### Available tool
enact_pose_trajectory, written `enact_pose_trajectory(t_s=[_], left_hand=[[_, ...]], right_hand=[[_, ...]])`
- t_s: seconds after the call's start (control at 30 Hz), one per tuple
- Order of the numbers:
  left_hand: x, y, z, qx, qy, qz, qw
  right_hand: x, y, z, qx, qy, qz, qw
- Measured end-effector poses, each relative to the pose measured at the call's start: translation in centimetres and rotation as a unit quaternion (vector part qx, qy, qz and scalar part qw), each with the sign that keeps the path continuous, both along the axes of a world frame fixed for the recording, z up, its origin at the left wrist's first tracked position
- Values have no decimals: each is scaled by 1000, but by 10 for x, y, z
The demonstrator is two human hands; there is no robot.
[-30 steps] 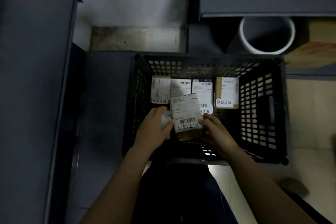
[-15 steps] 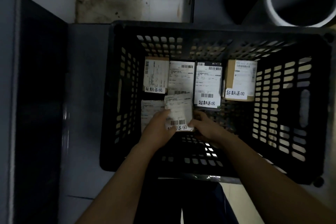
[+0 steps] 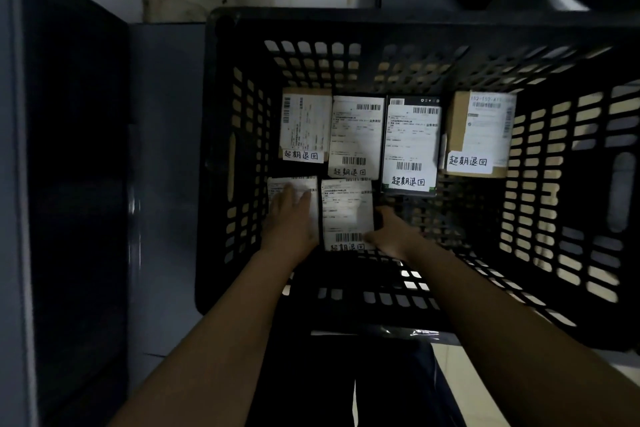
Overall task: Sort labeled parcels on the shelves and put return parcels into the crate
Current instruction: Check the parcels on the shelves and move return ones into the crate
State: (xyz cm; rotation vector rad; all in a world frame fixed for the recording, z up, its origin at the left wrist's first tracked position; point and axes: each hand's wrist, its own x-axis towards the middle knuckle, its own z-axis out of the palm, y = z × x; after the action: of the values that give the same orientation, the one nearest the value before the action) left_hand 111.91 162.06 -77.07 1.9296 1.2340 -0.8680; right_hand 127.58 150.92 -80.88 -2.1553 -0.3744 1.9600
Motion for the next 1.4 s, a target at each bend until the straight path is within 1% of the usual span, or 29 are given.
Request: enact_pose_trajectory(t_s=[0.1,0.27,0.33,0.43,0.5,0.6,0.73,0.8,1.0,1.1,1.17,1.27,1.4], left_hand=[[-1,-1,-5,-36,25,-19,999],[0,-4,-11,-77,7,-67,995],[-2,-3,-13,-68,0,-68,995],[-4,2,-18,-4,-10,-60,998],[-3,9,-19,20,5,-44,999],[-2,15,-22,-1,4,-38,999],[-3,13,-27,-12,-51,-72,996],[-3,10,-27,-14,-56,-85,995],[-5,11,-26,-20,-61,-61,996],[-6,12,-24,-21,-63,-66,996],[-6,12,-22,-5,-75,-66,995],[-5,12,-10,49,-116,-87,988],[-2,14,31,112,-163,-132,971]], right_hand=[[-2,-2,-6,-1,-9,3,1000],[0,0,-8,-16,-15,18,1000],[1,-1,-8,-18,-24,24,999],[-2,-1,-8,-17,-34,35,999],[-4,0,-10,-16,-42,32,998],[-5,-1,-14,-13,-45,24,999],[-1,-6,-15,-11,-42,7,999],[0,-9,-14,-14,-44,4,999],[-1,-7,-12,-12,-40,43,998],[0,-7,-13,-11,-47,54,997],[1,-6,-11,-6,-67,67,995],[2,-3,4,10,-117,98,988],[3,4,54,75,-192,159,965]])
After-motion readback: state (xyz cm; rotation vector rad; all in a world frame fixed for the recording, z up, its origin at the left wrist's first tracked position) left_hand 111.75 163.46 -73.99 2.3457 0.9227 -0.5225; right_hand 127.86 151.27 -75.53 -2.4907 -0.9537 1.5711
